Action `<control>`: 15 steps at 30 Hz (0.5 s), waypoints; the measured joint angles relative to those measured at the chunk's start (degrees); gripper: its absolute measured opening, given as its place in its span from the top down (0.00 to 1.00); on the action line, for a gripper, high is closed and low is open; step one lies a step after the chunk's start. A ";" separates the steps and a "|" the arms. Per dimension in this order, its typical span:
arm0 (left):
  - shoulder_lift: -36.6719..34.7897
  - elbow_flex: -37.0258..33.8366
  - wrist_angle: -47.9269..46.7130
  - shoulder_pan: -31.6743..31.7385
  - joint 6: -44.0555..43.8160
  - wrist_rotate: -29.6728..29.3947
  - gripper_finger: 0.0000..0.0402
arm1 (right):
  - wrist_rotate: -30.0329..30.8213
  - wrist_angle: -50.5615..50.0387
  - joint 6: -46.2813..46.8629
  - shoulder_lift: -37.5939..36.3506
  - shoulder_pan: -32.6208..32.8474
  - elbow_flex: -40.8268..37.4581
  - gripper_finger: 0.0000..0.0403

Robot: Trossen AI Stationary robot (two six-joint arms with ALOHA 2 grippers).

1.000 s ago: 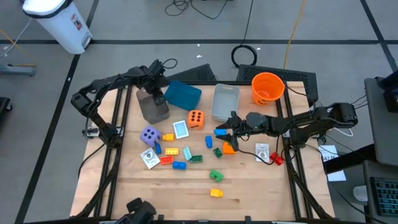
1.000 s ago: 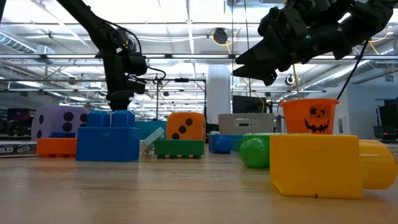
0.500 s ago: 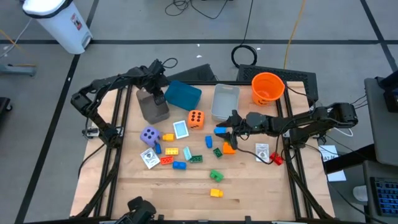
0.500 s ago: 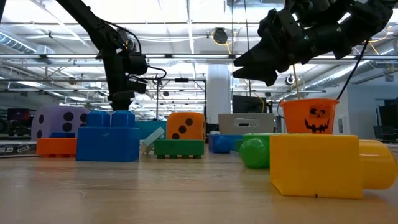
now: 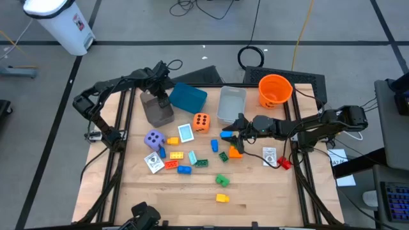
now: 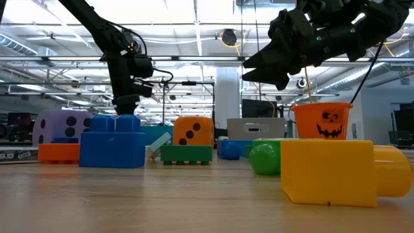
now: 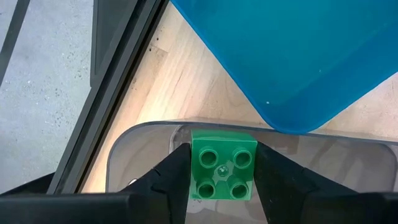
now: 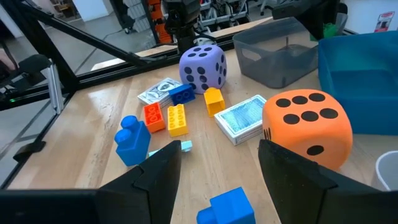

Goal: Pick & Place Toys
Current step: Put the green game piece into the black bin

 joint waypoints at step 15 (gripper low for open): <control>5.50 0.00 1.08 -0.11 0.37 -0.11 0.60 | -0.02 -0.02 -0.13 0.00 0.00 0.00 0.48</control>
